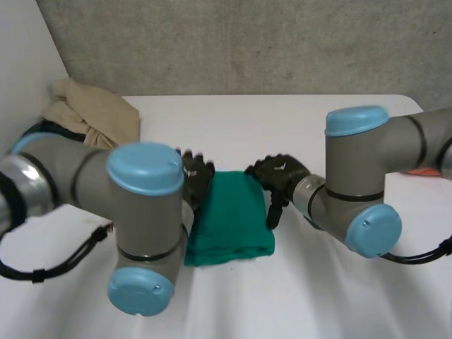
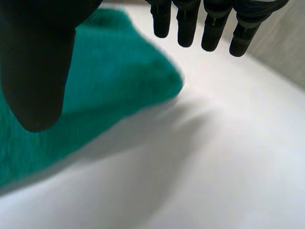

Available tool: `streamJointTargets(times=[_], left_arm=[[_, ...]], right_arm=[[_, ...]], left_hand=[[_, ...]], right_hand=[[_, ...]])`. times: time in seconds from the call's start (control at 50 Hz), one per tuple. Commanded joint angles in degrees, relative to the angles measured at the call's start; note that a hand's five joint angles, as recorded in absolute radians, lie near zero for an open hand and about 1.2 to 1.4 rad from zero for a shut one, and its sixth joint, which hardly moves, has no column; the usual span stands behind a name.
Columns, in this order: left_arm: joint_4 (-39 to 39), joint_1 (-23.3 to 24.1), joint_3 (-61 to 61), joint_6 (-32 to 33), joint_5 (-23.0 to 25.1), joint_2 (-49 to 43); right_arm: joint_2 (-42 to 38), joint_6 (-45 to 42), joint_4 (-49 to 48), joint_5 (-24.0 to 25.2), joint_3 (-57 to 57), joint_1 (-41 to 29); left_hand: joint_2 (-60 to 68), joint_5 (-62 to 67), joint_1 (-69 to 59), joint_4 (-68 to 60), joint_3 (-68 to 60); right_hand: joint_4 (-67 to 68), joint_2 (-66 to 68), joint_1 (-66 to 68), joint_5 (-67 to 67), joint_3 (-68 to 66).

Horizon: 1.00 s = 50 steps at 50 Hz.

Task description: Fold the laundry.

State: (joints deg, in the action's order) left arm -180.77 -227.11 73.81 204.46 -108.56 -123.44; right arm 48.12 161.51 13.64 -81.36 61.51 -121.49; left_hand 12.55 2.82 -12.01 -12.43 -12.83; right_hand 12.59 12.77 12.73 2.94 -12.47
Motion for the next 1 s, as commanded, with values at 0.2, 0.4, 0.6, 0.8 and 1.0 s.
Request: streamJointTargets(times=[0.2, 0.4, 0.6, 0.8, 1.0], left_arm=[[-1.60, -6.86, 5.90, -4.24, 26.46, 15.25], [-1.43, -8.18, 6.69, -9.52, 29.55, 15.07], [-1.69, -8.18, 7.40, -9.61, 29.72, 14.90], [-1.78, -8.18, 7.49, -9.69, 29.72, 14.72], [-1.69, -8.18, 7.40, -9.69, 29.72, 14.63]], right_arm=[[16.22, -1.02, -32.00, -0.65, 35.08, -9.20], [6.56, -6.45, -41.84, -0.82, 34.65, -10.79], [1.72, -10.25, -42.29, -2.23, 29.29, -10.35], [0.92, -10.16, -42.46, -1.97, 27.97, -10.18], [0.04, -10.07, -42.64, -2.40, 24.63, -9.82]], left_hand=[[1.19, 0.93, -1.73, -1.31, -0.91], [2.71, 2.44, -3.25, -2.83, -2.43], [2.71, 2.44, -3.25, -2.83, -2.43], [2.71, 2.44, -3.25, -2.83, -2.43], [2.71, 2.44, -3.25, -2.83, -2.43]], right_hand=[[-1.33, -1.51, -1.47, -1.68, 1.21], [7.56, 7.38, 7.42, 7.21, -7.68], [28.95, 28.77, 28.81, 28.60, -29.07], [34.64, 34.46, 34.50, 34.29, -34.76], [67.41, 67.23, 67.27, 67.06, -67.53]])
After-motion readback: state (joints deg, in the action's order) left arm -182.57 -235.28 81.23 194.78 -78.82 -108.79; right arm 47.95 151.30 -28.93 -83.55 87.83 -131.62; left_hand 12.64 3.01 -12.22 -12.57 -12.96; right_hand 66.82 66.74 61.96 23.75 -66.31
